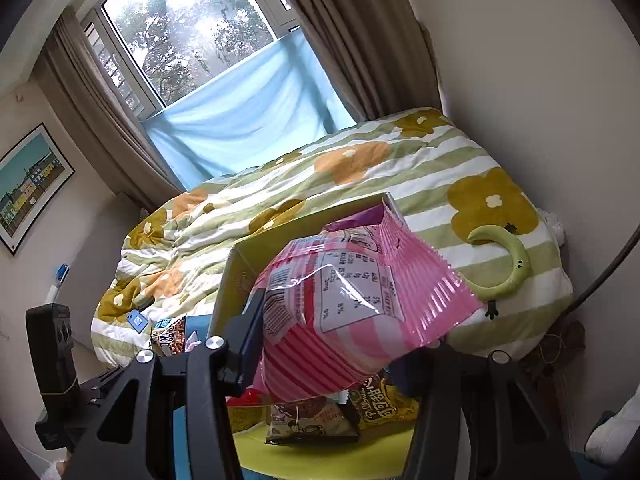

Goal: Organize snacks
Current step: 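Carry both bags over the yellow box and open both tools to drop them, then withdraw both tools from the box toward the remaining snacks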

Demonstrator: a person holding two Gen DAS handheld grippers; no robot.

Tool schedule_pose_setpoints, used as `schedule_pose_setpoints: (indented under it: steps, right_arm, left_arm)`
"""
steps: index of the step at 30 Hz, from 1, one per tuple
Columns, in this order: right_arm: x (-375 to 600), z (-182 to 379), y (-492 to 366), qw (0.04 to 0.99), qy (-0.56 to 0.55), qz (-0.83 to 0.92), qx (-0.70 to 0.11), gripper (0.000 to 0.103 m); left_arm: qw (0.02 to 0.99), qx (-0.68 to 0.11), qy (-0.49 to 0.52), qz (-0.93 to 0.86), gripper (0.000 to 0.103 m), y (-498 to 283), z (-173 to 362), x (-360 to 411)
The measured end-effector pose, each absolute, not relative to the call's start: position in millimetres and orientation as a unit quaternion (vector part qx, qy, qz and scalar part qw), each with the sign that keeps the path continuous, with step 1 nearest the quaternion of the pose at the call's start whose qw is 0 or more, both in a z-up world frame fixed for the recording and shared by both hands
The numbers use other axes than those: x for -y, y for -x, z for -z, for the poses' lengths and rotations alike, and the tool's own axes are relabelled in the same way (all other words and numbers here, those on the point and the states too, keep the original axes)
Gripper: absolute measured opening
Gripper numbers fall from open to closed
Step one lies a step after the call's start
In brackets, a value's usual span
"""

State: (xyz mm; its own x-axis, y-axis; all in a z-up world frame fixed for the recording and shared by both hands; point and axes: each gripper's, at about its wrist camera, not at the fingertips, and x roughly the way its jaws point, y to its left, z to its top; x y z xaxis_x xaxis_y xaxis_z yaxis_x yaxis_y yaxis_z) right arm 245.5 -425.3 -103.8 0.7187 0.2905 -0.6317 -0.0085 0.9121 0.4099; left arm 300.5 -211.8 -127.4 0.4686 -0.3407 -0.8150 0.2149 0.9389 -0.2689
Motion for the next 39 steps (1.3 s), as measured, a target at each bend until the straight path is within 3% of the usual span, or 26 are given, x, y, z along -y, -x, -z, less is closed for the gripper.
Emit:
schedule_pose_setpoints:
  steps: [4,5,8,15,30,39]
  right_arm:
    - [412.2,106.2,-265.1,0.904,-0.193,-0.096,-0.369,0.051]
    - [409.3,107.9,-269.2,0.904,-0.194,-0.096,-0.37,0.056]
    - [404.1,107.4,-270.0,0.914,-0.168,-0.054,-0.365,0.103]
    - [402.7,108.7,-249.5,0.928,-0.088,-0.03,-0.36,0.103]
    - [398.1,96.2,-224.1,0.923,-0.096,-0.075,-0.364,0.103]
    - [373.2,67.0,-202.4,0.932,-0.069,-0.101,-0.341,0.103]
  left_arm:
    - [0.857,-0.486,0.068,0.154,0.101,-297.6,124.2,203.9]
    - [0.859,-0.486,0.065,0.15,0.101,-295.8,123.4,201.9]
    - [0.864,-0.48,0.057,0.141,0.101,-288.1,121.1,197.4]
    - [0.865,-0.479,0.055,0.14,0.101,-281.4,124.5,198.8]
    - [0.883,-0.449,0.06,0.119,0.101,-249.7,98.6,198.7]
    - [0.91,-0.408,0.052,0.059,0.101,-201.4,64.0,158.5]
